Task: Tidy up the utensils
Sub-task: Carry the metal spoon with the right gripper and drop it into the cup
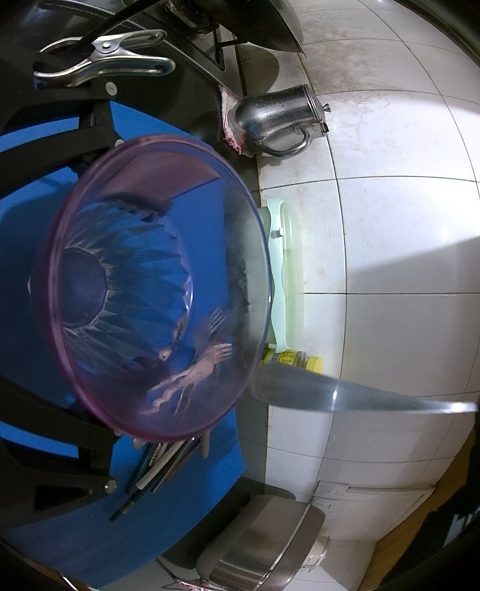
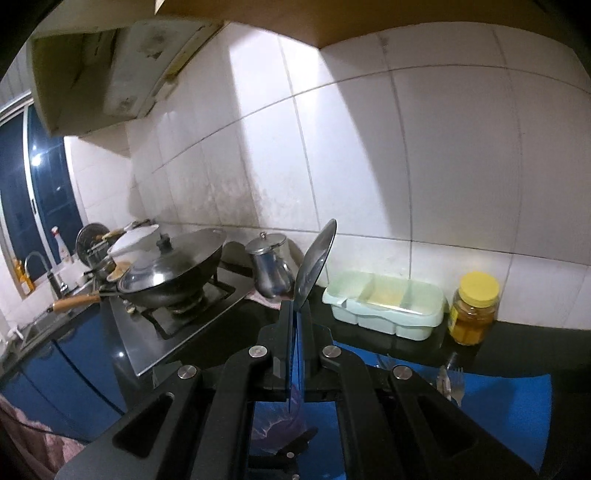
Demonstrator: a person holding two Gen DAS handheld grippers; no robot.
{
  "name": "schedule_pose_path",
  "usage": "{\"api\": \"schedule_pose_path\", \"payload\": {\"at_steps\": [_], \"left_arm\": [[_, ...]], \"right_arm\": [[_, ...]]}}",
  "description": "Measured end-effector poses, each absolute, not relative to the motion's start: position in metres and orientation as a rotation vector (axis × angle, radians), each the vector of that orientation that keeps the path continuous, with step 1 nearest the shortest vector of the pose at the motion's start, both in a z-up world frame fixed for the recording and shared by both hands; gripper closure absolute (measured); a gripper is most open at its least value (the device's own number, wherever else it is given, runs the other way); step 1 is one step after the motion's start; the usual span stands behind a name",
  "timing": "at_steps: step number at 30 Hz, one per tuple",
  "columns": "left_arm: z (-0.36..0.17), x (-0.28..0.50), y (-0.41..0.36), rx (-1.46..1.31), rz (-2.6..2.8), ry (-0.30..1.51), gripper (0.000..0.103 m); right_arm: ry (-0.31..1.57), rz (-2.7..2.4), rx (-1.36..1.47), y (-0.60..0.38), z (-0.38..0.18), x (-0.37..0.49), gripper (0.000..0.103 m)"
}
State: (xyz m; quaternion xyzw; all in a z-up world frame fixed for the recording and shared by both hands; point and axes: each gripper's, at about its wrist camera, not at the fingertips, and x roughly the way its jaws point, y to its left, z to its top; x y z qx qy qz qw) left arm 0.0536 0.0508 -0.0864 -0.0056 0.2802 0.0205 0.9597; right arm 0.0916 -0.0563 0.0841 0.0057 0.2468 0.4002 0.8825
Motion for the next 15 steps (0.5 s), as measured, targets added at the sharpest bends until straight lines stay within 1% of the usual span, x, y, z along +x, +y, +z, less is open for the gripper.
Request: {"api": "schedule_pose_path", "payload": {"at_steps": [15], "left_arm": [[-0.086,0.054,0.051,-0.012,0.042,0.568,0.016]], "right_arm": [[0.705,0.871,-0.052,-0.038,0.024,0.107,0.1]]}}
